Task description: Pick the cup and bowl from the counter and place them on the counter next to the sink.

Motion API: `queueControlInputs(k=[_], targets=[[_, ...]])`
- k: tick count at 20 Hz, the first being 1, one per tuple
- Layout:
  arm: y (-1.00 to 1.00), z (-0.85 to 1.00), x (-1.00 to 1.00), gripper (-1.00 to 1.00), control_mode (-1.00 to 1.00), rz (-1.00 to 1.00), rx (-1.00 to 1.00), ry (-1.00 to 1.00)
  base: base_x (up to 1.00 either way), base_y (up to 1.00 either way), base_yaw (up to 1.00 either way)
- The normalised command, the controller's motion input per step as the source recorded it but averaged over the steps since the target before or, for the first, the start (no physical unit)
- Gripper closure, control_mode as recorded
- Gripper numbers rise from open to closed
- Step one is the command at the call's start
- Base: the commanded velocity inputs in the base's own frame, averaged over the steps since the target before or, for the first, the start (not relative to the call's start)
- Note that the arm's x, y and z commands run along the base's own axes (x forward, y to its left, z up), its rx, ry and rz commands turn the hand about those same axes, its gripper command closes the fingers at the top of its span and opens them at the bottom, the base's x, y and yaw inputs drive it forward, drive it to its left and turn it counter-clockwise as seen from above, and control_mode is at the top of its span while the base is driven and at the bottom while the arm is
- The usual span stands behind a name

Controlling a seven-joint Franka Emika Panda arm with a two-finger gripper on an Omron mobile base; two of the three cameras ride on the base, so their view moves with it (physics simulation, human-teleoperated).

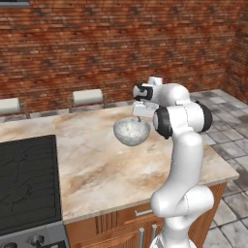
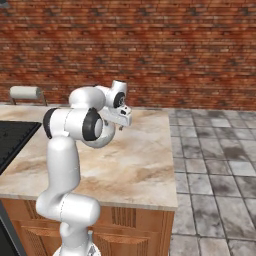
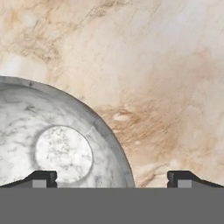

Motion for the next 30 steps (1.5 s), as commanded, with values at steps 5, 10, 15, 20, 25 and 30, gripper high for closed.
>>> queueControlInputs(k=[5, 10, 15, 20, 25, 30], targets=[[0.00, -0.23, 0.00, -1.00, -1.00, 0.00, 0.00, 0.00, 0.00, 0.00, 0.00], [0.00, -0.24, 0.00, -1.00, -1.00, 0.00, 0.00, 0.00, 0.00, 0.00, 0.00], [0.00, -0.14, 0.00, -1.00, -1.00, 0.00, 0.00, 0.00, 0.00, 0.00, 0.00], [0.00, -0.05, 0.00, -1.00, -1.00, 0.00, 0.00, 0.00, 0.00, 0.00, 0.00], [0.00, -0.11, 0.02, -1.00, -1.00, 0.00, 0.00, 0.00, 0.00, 0.00, 0.00], [0.00, -0.18, 0.02, -1.00, -1.00, 0.00, 0.00, 0.00, 0.00, 0.00, 0.00]])
